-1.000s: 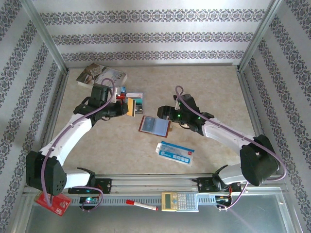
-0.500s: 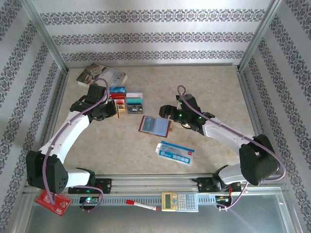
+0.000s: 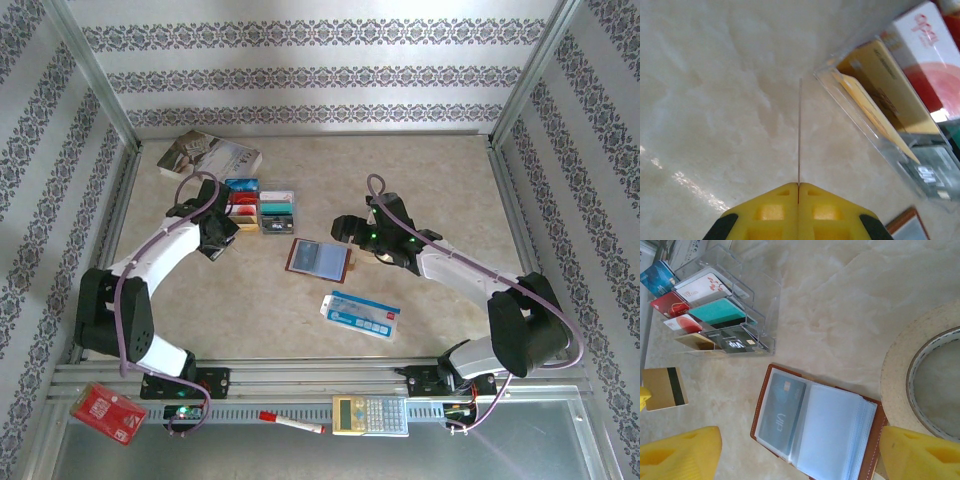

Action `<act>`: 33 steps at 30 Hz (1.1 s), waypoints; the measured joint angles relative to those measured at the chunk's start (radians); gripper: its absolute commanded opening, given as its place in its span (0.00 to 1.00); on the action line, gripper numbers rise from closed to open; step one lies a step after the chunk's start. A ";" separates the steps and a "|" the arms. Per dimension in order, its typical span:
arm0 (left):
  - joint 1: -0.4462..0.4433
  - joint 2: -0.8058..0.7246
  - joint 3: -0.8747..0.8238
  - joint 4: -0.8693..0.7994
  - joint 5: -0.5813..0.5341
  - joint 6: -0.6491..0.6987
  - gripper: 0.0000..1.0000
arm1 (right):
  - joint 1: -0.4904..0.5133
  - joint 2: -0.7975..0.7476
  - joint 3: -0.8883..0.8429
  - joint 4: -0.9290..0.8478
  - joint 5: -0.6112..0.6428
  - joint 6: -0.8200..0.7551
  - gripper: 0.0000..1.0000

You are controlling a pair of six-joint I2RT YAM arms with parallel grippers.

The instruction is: Take the credit cards out of the card holder

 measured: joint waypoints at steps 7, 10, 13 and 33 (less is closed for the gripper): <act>-0.011 0.067 0.071 0.002 -0.036 -0.171 0.00 | -0.006 0.002 0.014 -0.005 0.012 0.003 0.83; -0.020 0.094 0.111 0.002 -0.047 -0.225 0.00 | -0.011 0.002 0.014 -0.010 0.018 0.003 0.83; -0.029 0.112 0.137 0.002 -0.059 -0.268 0.00 | -0.018 0.002 0.014 -0.011 0.018 0.003 0.83; -0.075 0.196 0.216 0.003 -0.140 -0.428 0.00 | -0.040 0.010 0.014 -0.010 0.018 0.003 0.83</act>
